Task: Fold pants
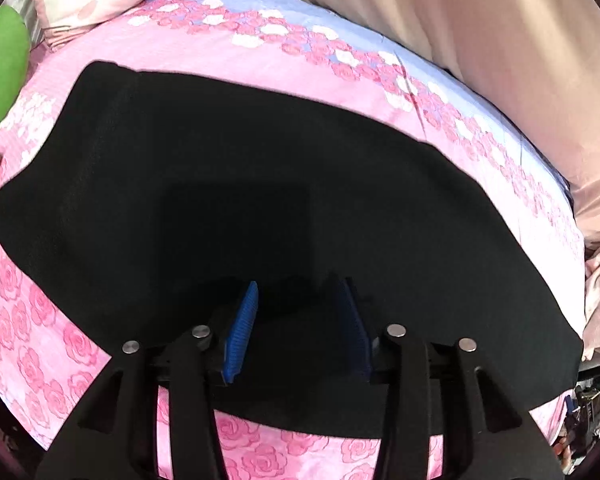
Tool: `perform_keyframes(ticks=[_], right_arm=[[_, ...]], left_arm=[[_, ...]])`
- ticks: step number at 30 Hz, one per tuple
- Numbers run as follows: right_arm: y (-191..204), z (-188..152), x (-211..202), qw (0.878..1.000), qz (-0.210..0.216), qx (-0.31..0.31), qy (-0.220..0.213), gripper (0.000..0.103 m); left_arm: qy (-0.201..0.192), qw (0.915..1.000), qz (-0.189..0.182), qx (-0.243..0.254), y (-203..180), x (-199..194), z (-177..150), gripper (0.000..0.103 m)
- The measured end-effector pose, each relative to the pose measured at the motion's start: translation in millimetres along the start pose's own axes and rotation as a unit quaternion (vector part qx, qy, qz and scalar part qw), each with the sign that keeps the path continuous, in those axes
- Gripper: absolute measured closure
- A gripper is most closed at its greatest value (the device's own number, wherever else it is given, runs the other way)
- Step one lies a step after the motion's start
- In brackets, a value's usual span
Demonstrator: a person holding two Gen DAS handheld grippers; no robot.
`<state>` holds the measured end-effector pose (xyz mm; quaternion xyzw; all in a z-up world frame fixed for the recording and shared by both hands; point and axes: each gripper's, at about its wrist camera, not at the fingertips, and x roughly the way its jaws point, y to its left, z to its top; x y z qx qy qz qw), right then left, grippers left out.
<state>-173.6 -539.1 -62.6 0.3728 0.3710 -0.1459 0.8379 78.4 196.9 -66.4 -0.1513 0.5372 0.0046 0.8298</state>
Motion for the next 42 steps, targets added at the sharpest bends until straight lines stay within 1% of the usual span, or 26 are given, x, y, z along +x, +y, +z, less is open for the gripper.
perform_keyframes(ticks=[1, 2, 4, 6, 7, 8, 9, 10, 11, 12, 13, 15, 17, 20, 22, 23, 24, 25, 27, 29, 31, 35, 37, 39, 40, 42], right_arm=[[-3.4, -5.1, 0.7, 1.0, 0.012, 0.011, 0.004, 0.036], [-2.8, -8.6, -0.5, 1.0, 0.019, 0.015, -0.005, 0.031], [3.1, -10.4, 1.3, 1.0, 0.021, 0.01, -0.015, 0.029], [8.8, -8.7, 7.6, 0.999, 0.028, 0.013, -0.017, 0.029], [12.8, -8.1, 11.9, 0.999, 0.034, 0.014, -0.02, 0.029], [17.4, -8.1, 14.9, 0.999, 0.026, 0.01, -0.026, 0.03], [23.0, -8.6, 16.9, 0.999, 0.01, 0.001, -0.034, 0.032], [25.6, -8.0, 17.1, 0.999, 0.003, -0.003, -0.038, 0.054], [26.7, -9.2, 18.8, 0.999, 0.007, -0.002, -0.037, 0.074], [26.5, -9.0, 21.5, 0.999, 0.023, 0.007, -0.031, 0.088], [25.5, -10.4, 23.2, 0.999, 0.038, 0.023, -0.027, 0.088], [33.1, -12.4, 17.0, 0.999, 0.024, 0.02, -0.045, 0.089], [39.7, -13.1, 8.2, 0.998, 0.024, 0.019, -0.061, 0.089], [46.2, -12.2, 2.7, 0.997, 0.011, 0.019, -0.067, 0.089], [47.0, -12.7, 5.1, 0.998, -0.003, 0.024, -0.065, 0.089], [47.7, -13.5, 5.9, 0.998, -0.008, 0.023, -0.065, 0.089], [49.2, -14.4, 7.4, 0.998, -0.019, 0.02, -0.064, 0.089], [50.3, -13.8, 10.0, 0.997, -0.027, 0.021, -0.064, 0.089], [57.2, -13.4, 8.8, 0.997, -0.023, 0.034, -0.067, 0.089], [79.7, -14.3, 0.3, 0.997, -0.006, 0.016, -0.079, 0.089], [117.0, -15.0, -11.6, 0.995, 0.011, -0.023, -0.092, 0.089], [200.5, -18.5, -26.1, 0.988, 0.059, -0.097, -0.102, 0.089], [239.2, -24.7, -24.2, 0.983, 0.082, -0.13, -0.097, 0.089], [283.0, -36.7, -13.8, 0.976, 0.108, -0.168, -0.082, 0.089], [297.5, -43.4, -8.8, 0.974, 0.115, -0.182, -0.076, 0.089], [338.0, -65.8, 11.9, 0.965, 0.128, -0.225, -0.049, 0.089]], left_arm=[[-0.004, 1.0, 0.001, 0.004, -0.6, 0.0, -1.4, 0.061], [-0.009, 0.9999, 0.004, 0.007, -1.1, -0.9, -2.2, 0.061], [-0.014, 0.9999, 0.0, 0.009, -2.4, -2.2, -3.6, 0.056], [-0.022, 0.9996, -0.018, 0.005, -2.3, -5.0, -7.0, 0.047], [-0.025, 0.9993, -0.027, 0.004, -1.5, -6.2, -9.8, 0.04], [-0.028, 0.9991, -0.032, 0.002, -0.1, -7.3, -11.6, 0.036], [-0.032, 0.9988, -0.038, -0.002, 3.0, -8.7, -14.7, 0.029], [-0.037, 0.9984, -0.043, -0.006, 6.9, -10.1, -17.5, 0.024], [-0.039, 0.9981, -0.046, -0.008, 9.7, -10.9, -18.9, 0.023], [-0.041, 0.9977, -0.053, -0.01, 14.9, -12.3, -21.0, 0.023], [-0.042, 0.9973, -0.059, -0.011, 19.8, -14.0, -22.1, 0.023], [-0.047, 0.9967, -0.064, -0.017, 30.3, -18.7, -23.6, 0.022], [-0.058, 0.9962, -0.06, -0.027, 44.2, -24.8, -23.0, 0.022], [-0.078, 0.9943, -0.052, -0.052, 79.3, -33.6, -20.8, 0.022], [-0.081, 0.9934, -0.044, -0.068, 98.1, -31.1, -15.1, 0.023], [-0.082, 0.9923, -0.054, -0.076, 108.8, -28.7, -12.6, 0.023], [-0.079, 0.9907, -0.077, -0.079, 115.3, -27.1, -10.4, 0.023], [-0.079, 0.9896, -0.088, -0.081, 118.2, -28.5, -8.9, 0.023], [-0.079, 0.9892, -0.095, -0.079, 118.2, -31.8, -6.1, 0.022], [-0.082, 0.9899, -0.089, -0.073, 114.7, -33.1, -5.2, 0.022], [-0.082, 0.9909, -0.088, -0.062, 108.6, -32.3, -5.4, 0.017], [-0.085, 0.9936, -0.067, -0.033, 97.2, -29.8, -7.5, 0.014], [-0.086, 0.9942, -0.06, -0.025, 95.2, -29.4, -7.1, 0.013], [-0.086, 0.9945, -0.056, -0.018, 94.9, -29.0, -8.6, 0.013], [-0.087, 0.9945, -0.056, -0.017, 94.8, -28.9, -8.9, 0.012], [-0.088, 0.9944, -0.057, -0.015, 97.6, -31.9, -12.3, 0.012]])
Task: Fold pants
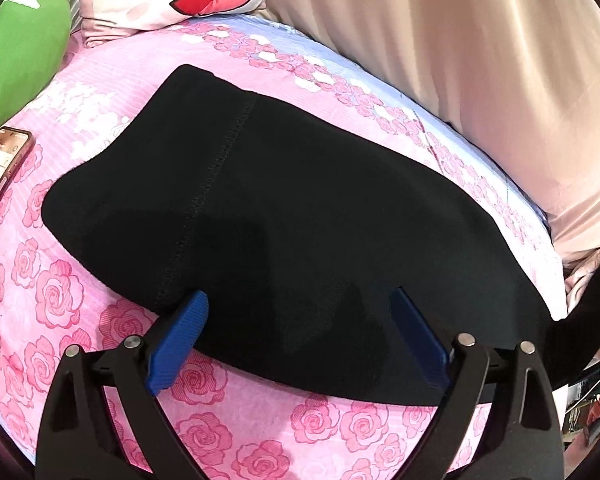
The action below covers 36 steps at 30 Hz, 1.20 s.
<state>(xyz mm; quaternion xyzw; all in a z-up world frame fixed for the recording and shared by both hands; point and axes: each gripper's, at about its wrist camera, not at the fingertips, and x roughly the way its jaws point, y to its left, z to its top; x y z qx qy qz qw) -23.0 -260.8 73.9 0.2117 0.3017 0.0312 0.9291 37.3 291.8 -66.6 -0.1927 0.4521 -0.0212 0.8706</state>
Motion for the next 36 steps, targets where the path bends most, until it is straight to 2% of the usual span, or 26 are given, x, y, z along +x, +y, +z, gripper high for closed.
perform_keyframes(ticks=[4, 6, 8, 10, 12, 13, 15, 17, 20, 22, 25, 27, 29, 30, 33, 36], right_arm=[[54.5, -33.0, 58.1, 0.995, 0.031, -0.058, 0.068, 0.087], [70.9, -61.5, 92.0, 0.988, 0.047, -0.083, 0.124, 0.081], [79.0, -90.9, 117.0, 0.977, 0.033, -0.11, 0.178, 0.068], [77.0, -112.2, 122.5, 0.97, 0.029, -0.113, 0.211, 0.067], [69.6, -112.6, 102.2, 0.974, 0.031, -0.104, 0.198, 0.058], [60.5, -106.7, 82.4, 0.979, 0.029, -0.093, 0.177, 0.049], [30.8, -91.0, 39.2, 0.99, 0.003, -0.066, 0.123, 0.037], [3.5, -82.4, 13.3, 0.994, -0.035, -0.044, 0.093, 0.036], [-60.6, -82.6, -3.7, 0.992, -0.083, 0.022, 0.091, 0.035], [-89.3, -89.7, -1.5, 0.991, -0.063, 0.069, 0.1, 0.035], [-113.1, -105.2, 19.8, 0.985, 0.005, 0.124, 0.124, 0.035], [-114.8, -114.5, 38.4, 0.98, 0.034, 0.138, 0.142, 0.034], [-109.1, -116.4, 48.3, 0.98, 0.061, 0.138, 0.129, 0.037], [-106.6, -116.1, 53.7, 0.978, 0.079, 0.137, 0.133, 0.041], [-95.9, -115.4, 66.9, 0.977, 0.093, 0.13, 0.139, 0.076], [-82.8, -102.8, 53.3, 0.988, 0.062, 0.083, 0.116, 0.084]], left_arm=[[-0.001, 1.0, -0.008, 0.001, 3.6, -3.3, -2.5, 0.012], [-0.002, 0.9999, -0.013, 0.0, 4.9, -4.7, -3.8, 0.012], [-0.002, 0.9998, -0.018, -0.003, 6.5, -5.9, -3.6, 0.012], [0.0, 0.9997, -0.025, -0.008, 7.2, -8.4, -2.9, 0.012], [0.0, 0.9994, -0.034, -0.012, 8.0, -13.3, -3.6, 0.012], [-0.001, 0.9992, -0.037, -0.014, 8.2, -16.3, -4.5, 0.012], [-0.004, 0.999, -0.04, -0.019, 6.9, -21.1, -6.3, 0.012], [-0.012, 0.9987, -0.043, -0.023, 1.7, -26.4, -7.8, 0.012], [-0.02, 0.9984, -0.049, -0.018, -12.4, -30.6, -9.8, 0.012], [-0.023, 0.9986, -0.048, -0.005, -30.0, -30.8, -13.3, 0.012], [-0.011, 0.9986, -0.051, 0.011, -51.8, -25.5, -19.4, 0.012], [0.0, 0.9984, -0.052, 0.021, -65.3, -21.1, -24.9, 0.012], [0.008, 0.9985, -0.049, 0.024, -75.3, -17.8, -29.7, 0.012], [0.01, 0.9985, -0.047, 0.025, -77.9, -16.8, -32.0, 0.012], [0.019, 0.9987, -0.041, 0.026, -87.7, -12.3, -36.1, 0.012], [0.02, 0.9989, -0.031, 0.028, -97.0, -11.6, -37.2, 0.012]])
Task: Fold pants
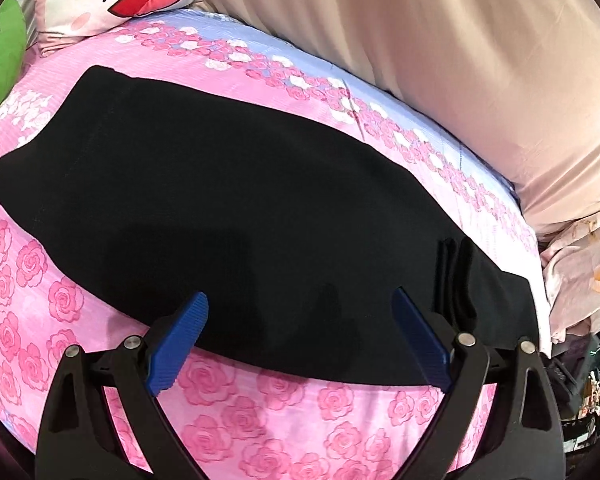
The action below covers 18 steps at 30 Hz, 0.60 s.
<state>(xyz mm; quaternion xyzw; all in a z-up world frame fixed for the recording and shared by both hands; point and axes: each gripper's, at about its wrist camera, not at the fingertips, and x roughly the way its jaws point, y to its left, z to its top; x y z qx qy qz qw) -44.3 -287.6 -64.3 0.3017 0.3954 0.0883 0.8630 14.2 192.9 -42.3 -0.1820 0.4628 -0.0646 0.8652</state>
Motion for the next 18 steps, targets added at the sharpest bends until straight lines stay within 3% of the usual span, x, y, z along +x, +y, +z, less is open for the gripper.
perform_keyframes(ticks=[4, 8, 9, 12, 14, 15, 18], right_arm=[[11.1, 9.0, -32.7, 0.996, -0.055, -0.048, -0.043, 0.087], [-19.5, -0.8, -15.2, 0.994, -0.102, -0.043, 0.007, 0.085], [-24.2, -4.9, -7.5, 0.994, -0.103, -0.042, 0.017, 0.081], [-18.5, -1.2, -21.9, 0.992, -0.118, -0.044, -0.006, 0.067], [3.6, 3.3, -41.0, 0.982, -0.168, -0.073, -0.052, 0.054], [23.4, 5.0, -48.7, 0.977, -0.171, -0.108, -0.071, 0.051], [74.9, 0.6, -41.7, 0.976, -0.113, -0.175, -0.072, 0.037]], left_arm=[[-0.004, 0.9997, 0.015, 0.017, -10.4, 1.2, -0.1, 0.012], [0.014, 0.9991, 0.032, 0.026, -13.1, 21.3, -4.7, 0.012], [0.02, 0.999, 0.032, 0.024, -12.9, 26.9, -5.9, 0.012], [0.017, 0.9981, 0.05, 0.032, -16.7, 33.0, -7.0, 0.012], [0.011, 0.9977, 0.051, 0.044, -20.3, 31.6, -6.3, 0.012], [0.01, 0.9977, 0.049, 0.046, -20.6, 31.6, -5.8, 0.012], [0.011, 0.9983, 0.042, 0.04, -18.4, 33.2, -4.7, 0.012]])
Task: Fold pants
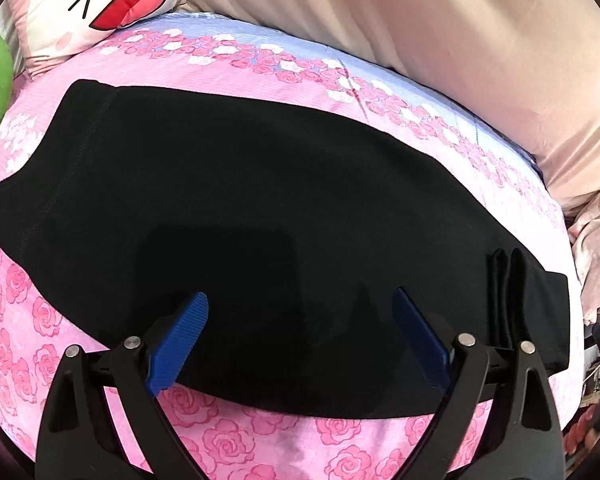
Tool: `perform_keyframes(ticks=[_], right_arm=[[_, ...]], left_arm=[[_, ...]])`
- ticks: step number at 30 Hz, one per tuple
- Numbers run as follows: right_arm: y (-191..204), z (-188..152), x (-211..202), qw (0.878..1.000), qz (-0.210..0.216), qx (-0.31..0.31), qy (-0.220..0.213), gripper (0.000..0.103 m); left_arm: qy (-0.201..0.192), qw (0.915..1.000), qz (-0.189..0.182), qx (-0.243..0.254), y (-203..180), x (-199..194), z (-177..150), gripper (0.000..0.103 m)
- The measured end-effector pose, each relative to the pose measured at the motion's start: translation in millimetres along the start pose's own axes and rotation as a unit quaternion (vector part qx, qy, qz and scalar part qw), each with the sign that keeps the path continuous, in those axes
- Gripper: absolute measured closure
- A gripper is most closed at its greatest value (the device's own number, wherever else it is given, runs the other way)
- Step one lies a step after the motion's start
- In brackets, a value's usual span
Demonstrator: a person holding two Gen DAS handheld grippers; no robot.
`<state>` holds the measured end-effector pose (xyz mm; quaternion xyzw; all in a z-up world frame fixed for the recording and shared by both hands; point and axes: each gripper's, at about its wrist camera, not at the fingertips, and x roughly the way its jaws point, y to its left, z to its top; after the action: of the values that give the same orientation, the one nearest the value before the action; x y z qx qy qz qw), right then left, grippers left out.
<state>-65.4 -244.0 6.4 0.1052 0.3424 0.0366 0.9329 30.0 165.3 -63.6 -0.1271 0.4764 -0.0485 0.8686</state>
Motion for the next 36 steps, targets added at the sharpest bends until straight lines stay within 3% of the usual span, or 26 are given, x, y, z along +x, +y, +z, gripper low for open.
perform_keyframes(ticks=[3, 7, 9, 10, 12, 14, 16, 18, 20, 22, 26, 30, 32, 35, 36], right_arm=[[60.8, -10.7, 38.5, 0.993, 0.067, -0.078, 0.054, 0.037], [116.1, -29.8, 96.8, 0.979, 0.047, -0.167, 0.104, 0.039], [124.6, -27.9, 115.1, 0.979, 0.026, -0.175, 0.101, 0.06], [122.5, -24.6, 117.1, 0.981, 0.027, -0.165, 0.101, 0.086], [121.1, -7.9, 120.2, 0.986, 0.032, -0.131, 0.099, 0.088], [127.6, 11.0, 110.6, 0.99, 0.047, -0.114, 0.066, 0.088], [137.8, 21.5, 108.3, 0.989, 0.073, -0.116, 0.056, 0.086], [148.4, 13.9, 136.1, 0.983, 0.089, -0.126, 0.098, 0.08], [151.3, -2.1, 158.0, 0.98, 0.074, -0.134, 0.125, 0.069], [152.2, 1.1, 145.9, 0.982, 0.093, -0.121, 0.112, 0.051], [144.5, 14.5, 112.3, 0.988, 0.087, -0.111, 0.069, 0.038], [110.4, 19.4, 89.3, 0.994, 0.064, -0.074, 0.049, 0.037], [98.9, 15.1, 81.0, 0.996, 0.053, -0.061, 0.047, 0.034], [84.1, 8.2, 78.5, 0.997, 0.04, -0.045, 0.054, 0.034], [79.5, 6.5, 78.2, 0.997, 0.039, -0.037, 0.057, 0.034]], left_arm=[[0.0, 0.9999, -0.008, -0.01, 4.5, 1.0, 0.7, 0.012], [-0.007, 0.9998, -0.014, -0.015, 18.2, -12.4, -0.5, 0.012], [-0.018, 0.9996, -0.007, -0.022, 30.4, -21.2, -0.4, 0.012], [-0.022, 0.9994, -0.004, -0.028, 37.8, -25.1, 0.3, 0.012], [-0.031, 0.9985, 0.003, -0.046, 55.8, -31.8, 2.1, 0.012], [-0.04, 0.9974, 0.009, -0.06, 71.2, -37.4, 4.2, 0.012], [-0.05, 0.9957, 0.018, -0.076, 88.0, -42.8, 6.1, 0.012], [-0.055, 0.9936, 0.02, -0.097, 105.2, -44.3, 8.8, 0.012], [-0.05, 0.991, -0.004, -0.124, 122.6, -42.0, 11.6, 0.012], [-0.041, 0.9847, -0.047, -0.163, 141.6, -38.7, 12.8, 0.012], [-0.065, 0.9711, -0.098, -0.208, 160.9, -49.0, 14.4, 0.012], [-0.116, 0.959, -0.074, -0.248, 182.0, -75.9, 16.0, 0.007], [-0.091, 0.9574, -0.049, -0.269, 195.4, -64.4, 18.3, 0.007], [-0.06, 0.9477, -0.073, -0.305, 210.3, -40.9, 16.6, 0.008], [-0.074, 0.9454, -0.079, -0.307, 212.7, -38.2, 19.8, 0.008]])
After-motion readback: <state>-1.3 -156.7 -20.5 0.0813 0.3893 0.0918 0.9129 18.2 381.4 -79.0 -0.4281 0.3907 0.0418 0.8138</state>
